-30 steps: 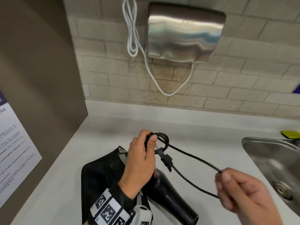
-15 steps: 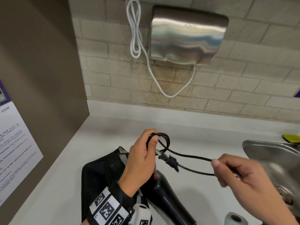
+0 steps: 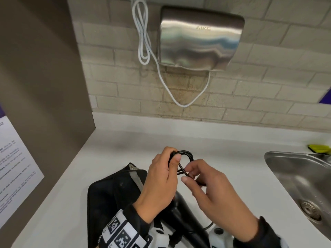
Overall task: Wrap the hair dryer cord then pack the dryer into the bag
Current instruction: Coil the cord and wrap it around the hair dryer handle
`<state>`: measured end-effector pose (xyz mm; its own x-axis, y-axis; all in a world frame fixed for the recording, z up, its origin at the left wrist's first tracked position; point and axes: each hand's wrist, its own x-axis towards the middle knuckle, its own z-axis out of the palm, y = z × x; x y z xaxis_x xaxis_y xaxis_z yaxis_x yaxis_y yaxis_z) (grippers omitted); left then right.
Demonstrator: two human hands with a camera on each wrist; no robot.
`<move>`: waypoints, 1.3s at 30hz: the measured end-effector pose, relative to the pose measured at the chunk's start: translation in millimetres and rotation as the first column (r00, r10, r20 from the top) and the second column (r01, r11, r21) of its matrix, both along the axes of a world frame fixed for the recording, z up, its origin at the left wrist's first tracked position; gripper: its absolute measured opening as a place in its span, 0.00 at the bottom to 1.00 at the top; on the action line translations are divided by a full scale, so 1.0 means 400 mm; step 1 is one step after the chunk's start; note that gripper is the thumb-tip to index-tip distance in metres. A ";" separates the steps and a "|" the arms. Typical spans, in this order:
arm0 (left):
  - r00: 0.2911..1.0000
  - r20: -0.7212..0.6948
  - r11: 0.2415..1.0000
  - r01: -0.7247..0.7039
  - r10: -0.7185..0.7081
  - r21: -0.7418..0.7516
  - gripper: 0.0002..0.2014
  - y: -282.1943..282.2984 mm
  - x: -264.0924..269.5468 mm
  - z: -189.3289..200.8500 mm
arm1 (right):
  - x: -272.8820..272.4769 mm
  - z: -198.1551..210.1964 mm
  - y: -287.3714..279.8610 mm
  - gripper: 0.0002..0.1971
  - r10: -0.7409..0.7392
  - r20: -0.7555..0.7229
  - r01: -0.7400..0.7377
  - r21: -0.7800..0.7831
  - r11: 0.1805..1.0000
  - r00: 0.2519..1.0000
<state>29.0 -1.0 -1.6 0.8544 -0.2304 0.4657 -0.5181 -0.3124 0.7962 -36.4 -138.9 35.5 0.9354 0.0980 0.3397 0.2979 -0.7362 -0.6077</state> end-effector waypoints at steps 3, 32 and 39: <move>1.000 0.004 1.000 -0.005 0.005 0.017 0.12 0.008 0.001 0.002 | -0.011 0.025 0.001 0.06 -0.033 0.039 0.039 -0.188 0.981 0.999; 0.980 0.119 0.986 0.153 -0.160 0.062 0.07 0.031 -0.003 -0.022 | 0.113 -0.040 -0.037 0.03 0.069 -0.001 -0.054 0.609 0.792 0.998; 0.995 0.048 0.996 0.084 -0.083 -0.024 0.12 0.030 0.000 -0.027 | 0.083 -0.087 -0.029 0.19 0.082 0.044 -0.091 0.632 0.769 0.996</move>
<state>29.1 10.9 -12.4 0.8098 -0.2876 0.5113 -0.5785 -0.2464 0.7776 -3.0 -150.5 0.6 0.9283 -0.0633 0.3663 0.3532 -0.1570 -0.9223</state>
